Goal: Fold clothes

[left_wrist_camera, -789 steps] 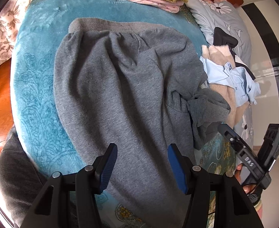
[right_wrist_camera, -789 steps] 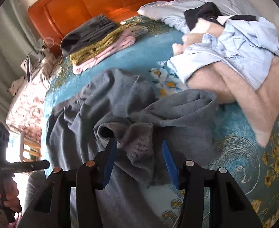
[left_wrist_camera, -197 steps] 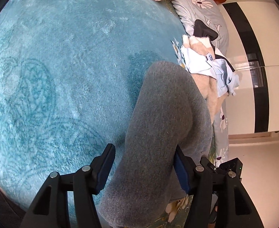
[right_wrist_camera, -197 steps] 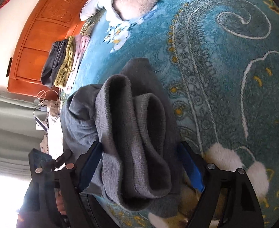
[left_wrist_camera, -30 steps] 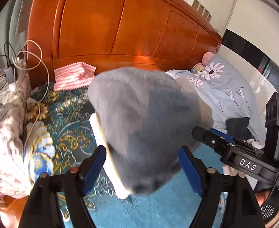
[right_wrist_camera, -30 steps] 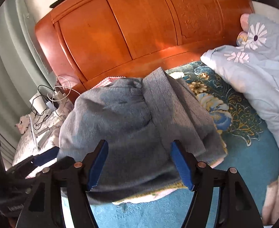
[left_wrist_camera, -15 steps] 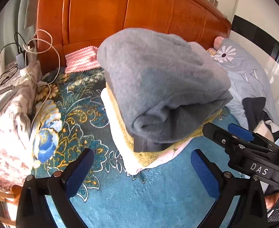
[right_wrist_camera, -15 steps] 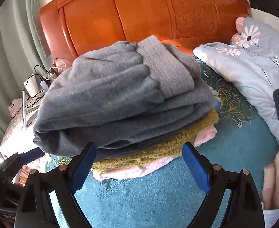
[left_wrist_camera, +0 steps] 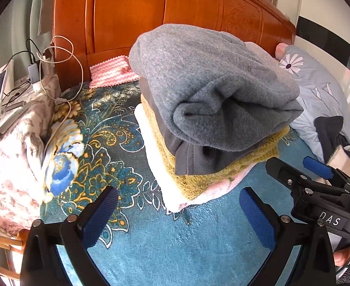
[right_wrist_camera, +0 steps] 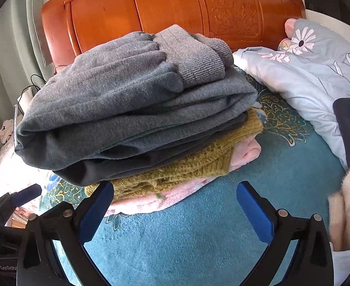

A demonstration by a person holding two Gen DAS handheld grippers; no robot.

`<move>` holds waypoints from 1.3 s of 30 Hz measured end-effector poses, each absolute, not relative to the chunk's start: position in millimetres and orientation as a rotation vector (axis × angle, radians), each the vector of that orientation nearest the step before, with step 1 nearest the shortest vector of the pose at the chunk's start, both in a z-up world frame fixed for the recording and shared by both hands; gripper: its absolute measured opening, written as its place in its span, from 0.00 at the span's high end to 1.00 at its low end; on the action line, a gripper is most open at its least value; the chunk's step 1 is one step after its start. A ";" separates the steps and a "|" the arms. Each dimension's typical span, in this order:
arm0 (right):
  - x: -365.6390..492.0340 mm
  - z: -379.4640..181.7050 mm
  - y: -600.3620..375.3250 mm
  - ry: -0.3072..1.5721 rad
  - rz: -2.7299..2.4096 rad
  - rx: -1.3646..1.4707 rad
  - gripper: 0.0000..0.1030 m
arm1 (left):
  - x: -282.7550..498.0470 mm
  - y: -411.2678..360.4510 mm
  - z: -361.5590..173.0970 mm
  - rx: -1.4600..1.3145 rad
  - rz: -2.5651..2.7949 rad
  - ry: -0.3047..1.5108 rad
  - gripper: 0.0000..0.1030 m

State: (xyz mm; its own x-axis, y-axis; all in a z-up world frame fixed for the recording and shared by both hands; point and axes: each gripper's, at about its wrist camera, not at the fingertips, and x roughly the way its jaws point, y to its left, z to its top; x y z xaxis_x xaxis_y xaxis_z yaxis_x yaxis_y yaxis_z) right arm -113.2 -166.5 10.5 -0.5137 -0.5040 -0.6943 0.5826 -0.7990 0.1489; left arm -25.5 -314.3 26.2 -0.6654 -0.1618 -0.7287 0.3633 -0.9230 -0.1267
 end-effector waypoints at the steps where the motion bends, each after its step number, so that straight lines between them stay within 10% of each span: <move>1: -112.5 10.6 -166.0 0.137 -2.296 0.997 0.00 | -25.0 -314.4 26.4 1.097 -2.600 0.381 0.00; 39: -110.4 0.1 -172.6 0.154 -2.304 1.012 0.00 | -21.9 -317.5 10.7 1.056 -2.579 0.411 0.00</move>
